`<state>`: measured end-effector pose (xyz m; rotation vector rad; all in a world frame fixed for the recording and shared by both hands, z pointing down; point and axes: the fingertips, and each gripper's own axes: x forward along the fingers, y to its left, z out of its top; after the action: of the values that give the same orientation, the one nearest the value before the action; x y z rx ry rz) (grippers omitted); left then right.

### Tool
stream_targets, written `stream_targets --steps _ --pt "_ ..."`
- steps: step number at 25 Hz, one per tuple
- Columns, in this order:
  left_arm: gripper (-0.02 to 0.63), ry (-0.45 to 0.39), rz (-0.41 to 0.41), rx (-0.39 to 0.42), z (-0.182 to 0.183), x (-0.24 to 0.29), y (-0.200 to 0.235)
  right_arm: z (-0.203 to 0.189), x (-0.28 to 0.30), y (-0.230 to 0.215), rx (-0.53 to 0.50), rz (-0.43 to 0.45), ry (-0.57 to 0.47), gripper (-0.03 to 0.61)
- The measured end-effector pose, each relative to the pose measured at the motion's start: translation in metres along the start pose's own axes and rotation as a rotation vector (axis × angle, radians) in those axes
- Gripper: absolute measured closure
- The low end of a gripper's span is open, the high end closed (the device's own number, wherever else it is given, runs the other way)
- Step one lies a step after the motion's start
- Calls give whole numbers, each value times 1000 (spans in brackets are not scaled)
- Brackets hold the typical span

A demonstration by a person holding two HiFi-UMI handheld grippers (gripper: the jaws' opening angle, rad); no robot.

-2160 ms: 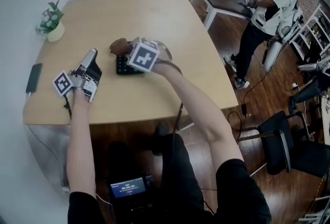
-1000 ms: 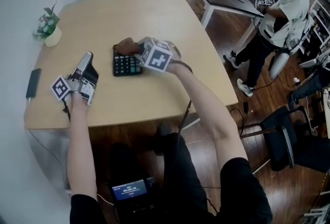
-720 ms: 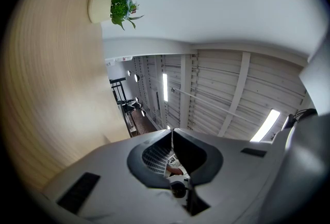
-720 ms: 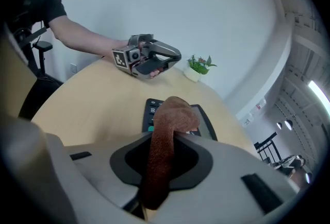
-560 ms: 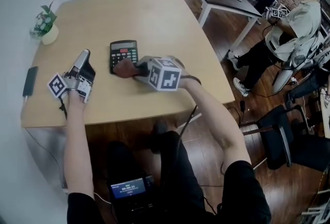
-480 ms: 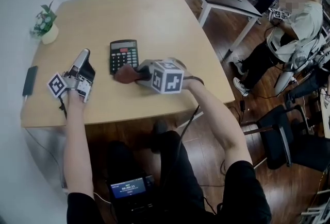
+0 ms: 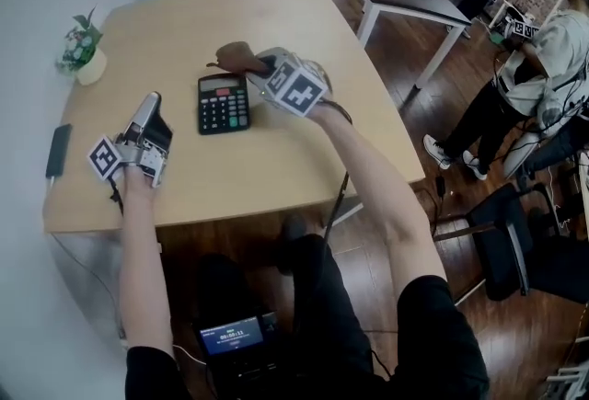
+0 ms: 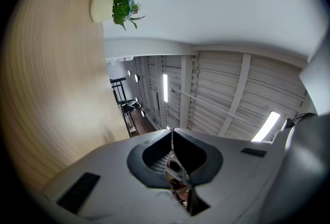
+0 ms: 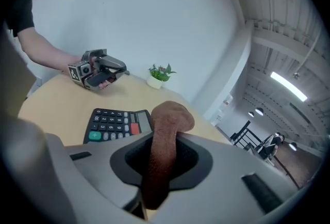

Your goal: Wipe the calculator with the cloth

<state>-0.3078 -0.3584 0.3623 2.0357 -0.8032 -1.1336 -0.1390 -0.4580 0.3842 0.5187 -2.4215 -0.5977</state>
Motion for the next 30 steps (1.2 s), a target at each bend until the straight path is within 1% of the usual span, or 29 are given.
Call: stream_targets --steps 2,4,6,10,13,17,18,19,20,21,22,25,26,27,28,30 --pt "611 -1 1 0 0 0 1 -6 14 9 -34 43 37 516" --pt "611 2 3 4 -1 0 1 -16 21 29 -79 113 75 515" --pt "611 5 7 6 -2 1 1 -21 19 47 -104 170 78 515" --pt "611 8 9 16 0 0 0 -23 -3 81 -132 248 58 515" --pt "611 10 9 20 0 0 0 -25 -24 111 -176 315 51 515" --pt "612 12 8 26 -1 1 0 -33 -53 154 -275 458 67 515" --pt "611 13 7 26 -1 1 0 -35 -58 159 -286 487 69 515" --pt "611 13 7 26 -1 1 0 -34 -60 159 -275 500 61 515" --pt "611 14 7 26 -1 1 0 -30 -59 152 -242 491 42 515" --pt "611 14 7 27 -1 2 -1 -23 -57 138 -192 460 16 516" --pt "611 15 7 30 -1 2 -2 -15 -52 119 -133 403 -8 515" --pt "611 21 9 43 -2 2 -2 1 -28 45 24 148 -29 517" --pt "611 24 7 46 -2 2 -2 4 -18 26 49 80 -26 517" --pt "611 27 2 48 -2 2 -3 7 -9 15 55 37 -21 517" --pt "611 30 -2 51 -3 2 -3 9 1 10 45 19 -9 516" --pt "612 36 -11 59 -5 3 -5 4 20 18 3 48 43 516"
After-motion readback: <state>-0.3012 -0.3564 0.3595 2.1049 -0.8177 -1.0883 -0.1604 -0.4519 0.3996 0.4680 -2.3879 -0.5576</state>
